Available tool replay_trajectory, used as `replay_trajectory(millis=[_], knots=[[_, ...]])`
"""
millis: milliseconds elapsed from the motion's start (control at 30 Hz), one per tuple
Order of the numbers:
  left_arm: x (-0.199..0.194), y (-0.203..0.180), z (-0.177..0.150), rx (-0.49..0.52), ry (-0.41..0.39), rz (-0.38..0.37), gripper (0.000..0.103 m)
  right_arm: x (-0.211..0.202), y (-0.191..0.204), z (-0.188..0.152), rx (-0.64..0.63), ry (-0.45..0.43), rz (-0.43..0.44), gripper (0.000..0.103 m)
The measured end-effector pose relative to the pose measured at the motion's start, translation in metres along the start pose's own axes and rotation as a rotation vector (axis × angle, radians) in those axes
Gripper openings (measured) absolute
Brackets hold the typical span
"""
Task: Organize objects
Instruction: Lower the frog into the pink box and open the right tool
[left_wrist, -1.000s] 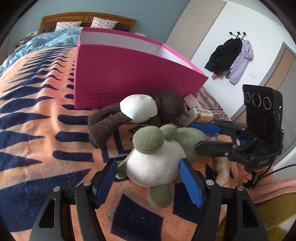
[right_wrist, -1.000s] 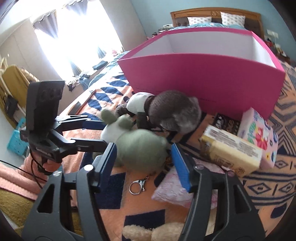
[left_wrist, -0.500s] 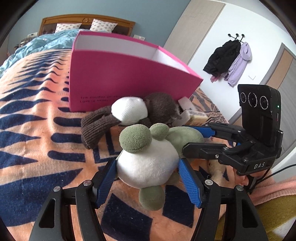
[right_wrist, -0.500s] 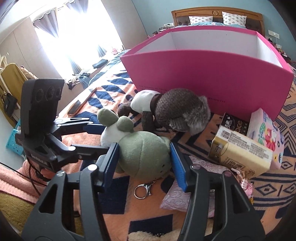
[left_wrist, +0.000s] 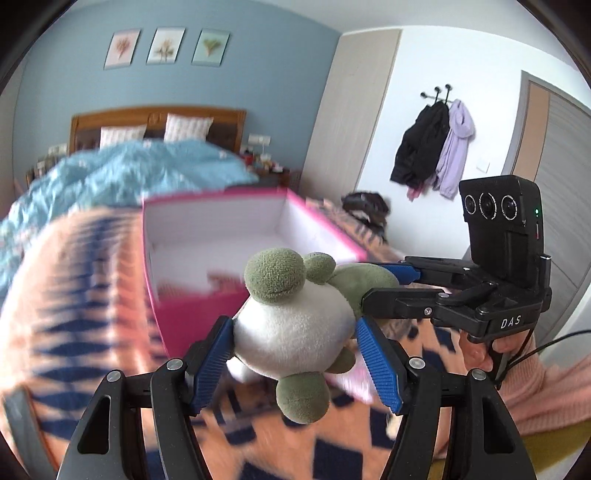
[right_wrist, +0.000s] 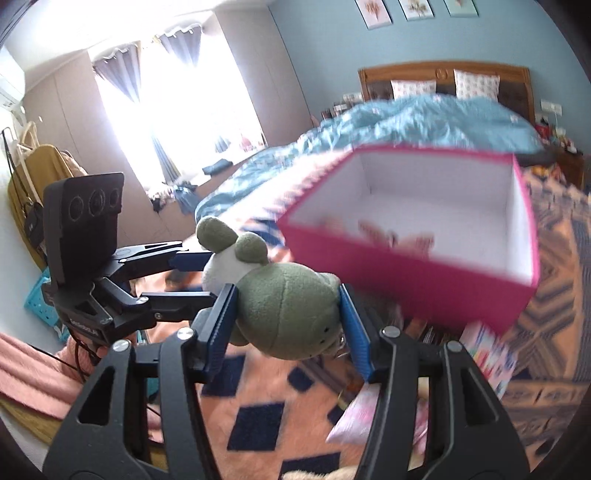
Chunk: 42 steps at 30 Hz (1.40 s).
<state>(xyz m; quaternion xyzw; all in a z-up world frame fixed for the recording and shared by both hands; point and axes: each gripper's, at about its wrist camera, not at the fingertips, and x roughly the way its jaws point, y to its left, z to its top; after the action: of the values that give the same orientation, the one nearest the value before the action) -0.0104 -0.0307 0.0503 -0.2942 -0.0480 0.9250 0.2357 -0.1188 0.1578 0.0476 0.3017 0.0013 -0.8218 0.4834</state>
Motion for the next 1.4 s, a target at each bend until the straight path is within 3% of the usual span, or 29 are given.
replay_trajectory(millis=[233, 467, 800, 1233, 1400], knots=[[0.010, 0.011, 0.059, 0.046, -0.069, 0.050, 0.069, -0.002, -0.012, 0.062, -0.068, -0.083, -0.013, 0.057], [0.050, 0.044, 0.085, 0.005, -0.029, 0.098, 0.069, 0.024, -0.040, 0.092, -0.073, -0.066, -0.023, 0.057], [0.117, 0.095, 0.080, -0.105, 0.108, 0.089, 0.068, 0.081, -0.090, 0.098, -0.024, 0.070, -0.062, 0.057], [0.159, 0.115, 0.068, -0.157, 0.233, 0.145, 0.063, 0.131, -0.124, 0.095, 0.075, 0.227, -0.111, 0.059], [0.153, 0.110, 0.068, -0.146, 0.203, 0.172, 0.063, 0.147, -0.134, 0.088, 0.126, 0.301, -0.155, 0.059]])
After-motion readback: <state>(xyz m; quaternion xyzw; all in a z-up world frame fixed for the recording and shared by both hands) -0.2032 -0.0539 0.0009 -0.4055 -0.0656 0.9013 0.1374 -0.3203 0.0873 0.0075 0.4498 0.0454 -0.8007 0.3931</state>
